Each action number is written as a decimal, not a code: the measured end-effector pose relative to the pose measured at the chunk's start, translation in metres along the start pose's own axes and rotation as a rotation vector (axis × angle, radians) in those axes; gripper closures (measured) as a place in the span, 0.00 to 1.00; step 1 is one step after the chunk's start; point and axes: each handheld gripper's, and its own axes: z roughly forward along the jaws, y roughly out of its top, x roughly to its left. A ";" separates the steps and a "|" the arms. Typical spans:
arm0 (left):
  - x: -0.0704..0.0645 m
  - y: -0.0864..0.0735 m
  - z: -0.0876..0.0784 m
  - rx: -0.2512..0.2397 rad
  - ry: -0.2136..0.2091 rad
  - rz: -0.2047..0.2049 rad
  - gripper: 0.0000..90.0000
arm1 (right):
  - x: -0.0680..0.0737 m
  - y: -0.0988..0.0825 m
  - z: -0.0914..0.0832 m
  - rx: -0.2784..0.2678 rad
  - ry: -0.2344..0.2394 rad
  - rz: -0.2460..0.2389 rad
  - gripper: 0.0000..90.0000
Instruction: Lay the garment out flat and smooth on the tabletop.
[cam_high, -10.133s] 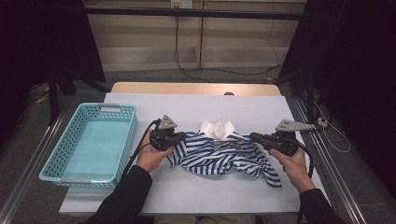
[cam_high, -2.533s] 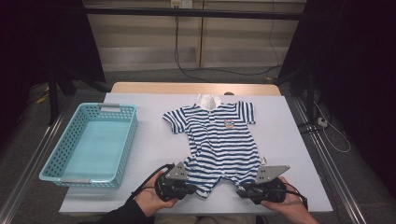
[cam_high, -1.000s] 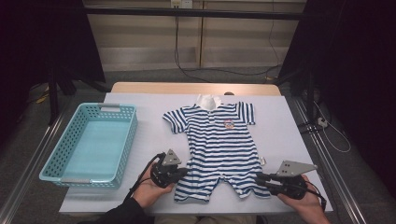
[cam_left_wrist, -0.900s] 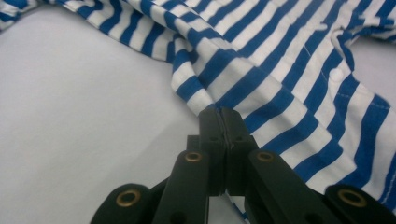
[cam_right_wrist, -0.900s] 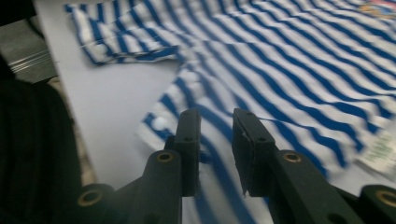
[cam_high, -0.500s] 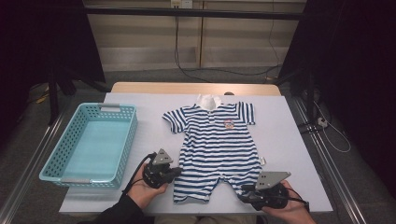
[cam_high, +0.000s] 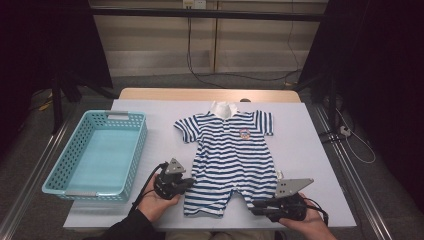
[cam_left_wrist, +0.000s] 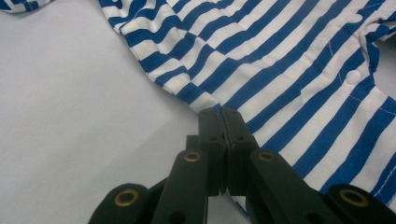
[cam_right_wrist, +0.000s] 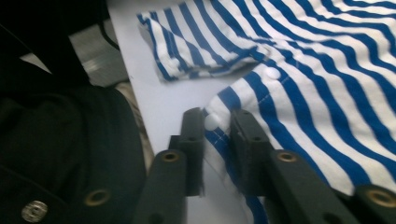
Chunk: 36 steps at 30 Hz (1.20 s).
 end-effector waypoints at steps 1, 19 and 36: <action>0.002 0.000 0.001 -0.020 -0.030 0.006 0.97 | 0.000 0.000 0.001 -0.004 0.027 0.016 0.69; -0.054 -0.003 0.001 -0.065 -0.200 0.170 0.79 | -0.047 -0.017 -0.033 -0.020 -0.391 0.125 0.68; -0.085 -0.005 0.019 -0.025 -0.266 0.286 0.84 | -0.097 -0.010 -0.017 0.037 -0.458 0.190 0.92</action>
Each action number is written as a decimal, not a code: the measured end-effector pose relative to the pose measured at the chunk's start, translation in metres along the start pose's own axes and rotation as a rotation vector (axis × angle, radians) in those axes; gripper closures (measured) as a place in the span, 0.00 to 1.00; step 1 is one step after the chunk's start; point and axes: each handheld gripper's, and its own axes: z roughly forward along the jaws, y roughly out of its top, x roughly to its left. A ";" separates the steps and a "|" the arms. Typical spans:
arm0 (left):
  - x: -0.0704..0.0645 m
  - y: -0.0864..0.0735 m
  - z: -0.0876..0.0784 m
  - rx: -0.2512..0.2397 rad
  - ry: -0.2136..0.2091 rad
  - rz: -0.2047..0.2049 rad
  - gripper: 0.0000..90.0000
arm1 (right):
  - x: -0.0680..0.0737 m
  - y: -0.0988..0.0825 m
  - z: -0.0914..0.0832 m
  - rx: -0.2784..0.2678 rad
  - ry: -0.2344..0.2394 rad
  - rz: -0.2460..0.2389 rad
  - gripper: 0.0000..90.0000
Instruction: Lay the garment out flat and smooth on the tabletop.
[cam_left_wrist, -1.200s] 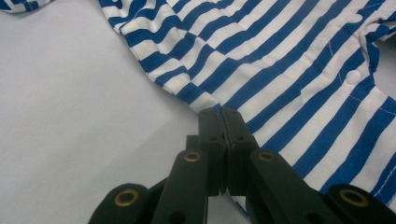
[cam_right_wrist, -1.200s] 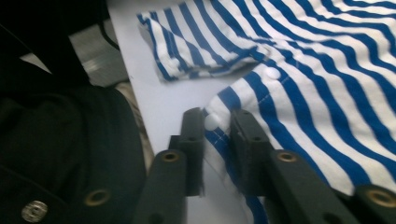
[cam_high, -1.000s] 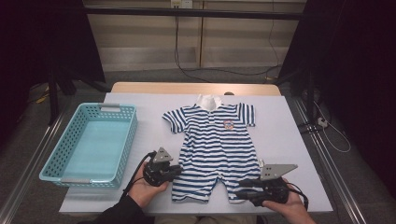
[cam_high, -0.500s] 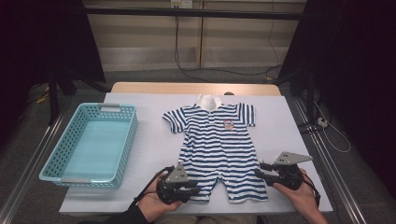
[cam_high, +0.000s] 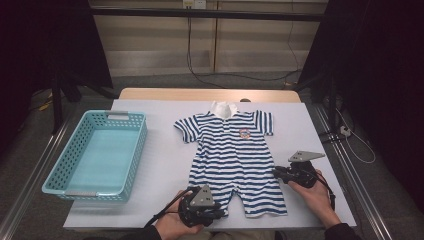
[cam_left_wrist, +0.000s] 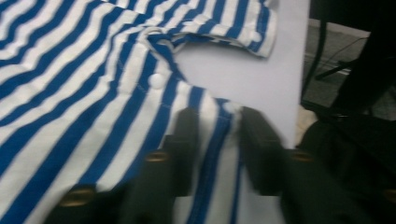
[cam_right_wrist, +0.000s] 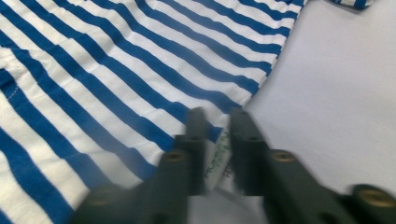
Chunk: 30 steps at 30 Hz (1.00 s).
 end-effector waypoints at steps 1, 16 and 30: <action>-0.003 0.001 0.000 -0.001 -0.003 -0.018 0.90 | 0.001 0.000 -0.001 -0.001 0.000 -0.001 0.96; 0.001 -0.002 -0.013 -0.019 -0.085 -0.031 0.97 | 0.004 -0.015 -0.021 0.004 -0.027 -0.014 1.00; 0.044 0.005 -0.042 -0.159 0.114 -0.132 0.50 | -0.006 -0.006 -0.019 -0.074 -0.025 0.024 0.63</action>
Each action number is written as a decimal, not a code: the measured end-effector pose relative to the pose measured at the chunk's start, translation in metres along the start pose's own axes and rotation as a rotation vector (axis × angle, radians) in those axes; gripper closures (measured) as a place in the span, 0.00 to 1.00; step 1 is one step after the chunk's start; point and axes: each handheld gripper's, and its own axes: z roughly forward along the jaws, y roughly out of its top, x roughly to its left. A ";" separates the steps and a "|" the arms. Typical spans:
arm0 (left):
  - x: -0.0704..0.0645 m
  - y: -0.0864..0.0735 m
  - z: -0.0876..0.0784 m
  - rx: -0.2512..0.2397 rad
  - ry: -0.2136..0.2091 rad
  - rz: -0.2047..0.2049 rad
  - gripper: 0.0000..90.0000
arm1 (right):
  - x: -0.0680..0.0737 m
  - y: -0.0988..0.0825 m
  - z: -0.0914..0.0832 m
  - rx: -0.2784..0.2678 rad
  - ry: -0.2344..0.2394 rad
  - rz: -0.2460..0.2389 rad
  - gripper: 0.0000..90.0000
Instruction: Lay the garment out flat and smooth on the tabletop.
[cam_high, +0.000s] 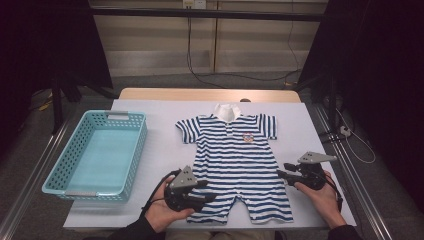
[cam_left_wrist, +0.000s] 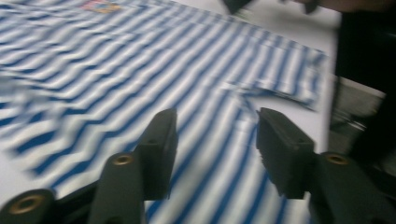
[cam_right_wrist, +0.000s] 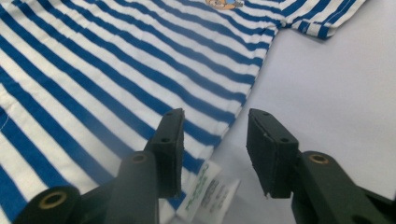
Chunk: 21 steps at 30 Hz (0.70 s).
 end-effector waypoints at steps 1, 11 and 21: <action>0.004 0.000 -0.001 0.002 0.023 0.005 0.46 | -0.001 0.001 0.001 -0.004 -0.005 0.001 0.60; 0.031 0.010 0.013 -0.062 0.162 -0.004 0.22 | -0.008 0.015 0.005 -0.056 -0.031 0.006 0.35; 0.103 0.034 0.038 -0.097 0.299 -0.045 0.20 | -0.044 0.043 0.028 -0.090 -0.114 0.068 0.41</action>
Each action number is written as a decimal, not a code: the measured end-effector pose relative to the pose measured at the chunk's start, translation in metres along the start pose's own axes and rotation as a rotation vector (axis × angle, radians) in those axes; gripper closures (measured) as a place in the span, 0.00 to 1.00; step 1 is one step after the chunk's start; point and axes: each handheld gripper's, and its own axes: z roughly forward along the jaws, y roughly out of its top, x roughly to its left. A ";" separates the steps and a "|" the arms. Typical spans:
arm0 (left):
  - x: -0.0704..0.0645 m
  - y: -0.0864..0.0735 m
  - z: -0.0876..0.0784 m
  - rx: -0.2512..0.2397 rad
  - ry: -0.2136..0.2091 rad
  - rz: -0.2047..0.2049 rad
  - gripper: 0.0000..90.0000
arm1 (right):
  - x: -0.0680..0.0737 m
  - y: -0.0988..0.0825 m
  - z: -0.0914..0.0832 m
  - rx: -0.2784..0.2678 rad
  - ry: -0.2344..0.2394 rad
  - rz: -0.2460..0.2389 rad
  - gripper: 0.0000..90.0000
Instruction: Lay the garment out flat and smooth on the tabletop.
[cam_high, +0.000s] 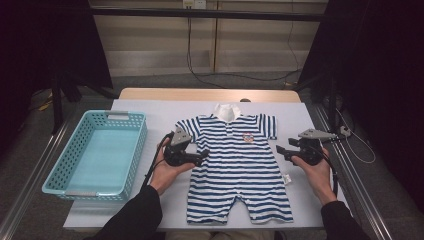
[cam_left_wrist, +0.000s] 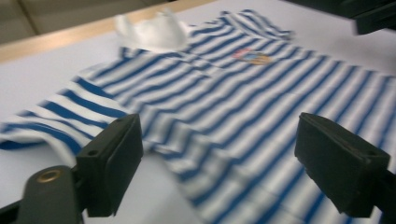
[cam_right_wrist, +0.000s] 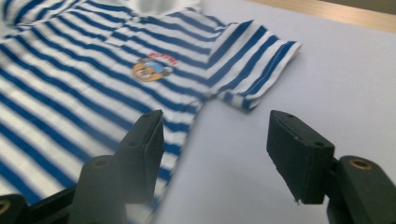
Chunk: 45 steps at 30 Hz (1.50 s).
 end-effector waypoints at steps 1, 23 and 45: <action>0.007 0.002 0.004 -0.010 0.000 -0.052 0.20 | -0.002 0.003 0.004 -0.004 -0.011 -0.009 0.42; 0.102 0.024 0.055 0.148 0.196 -0.208 0.28 | -0.039 0.039 0.088 0.096 -0.102 -0.007 0.62; 0.111 0.016 0.072 0.257 0.230 -0.161 0.99 | -0.050 0.030 0.091 0.103 -0.090 0.037 1.00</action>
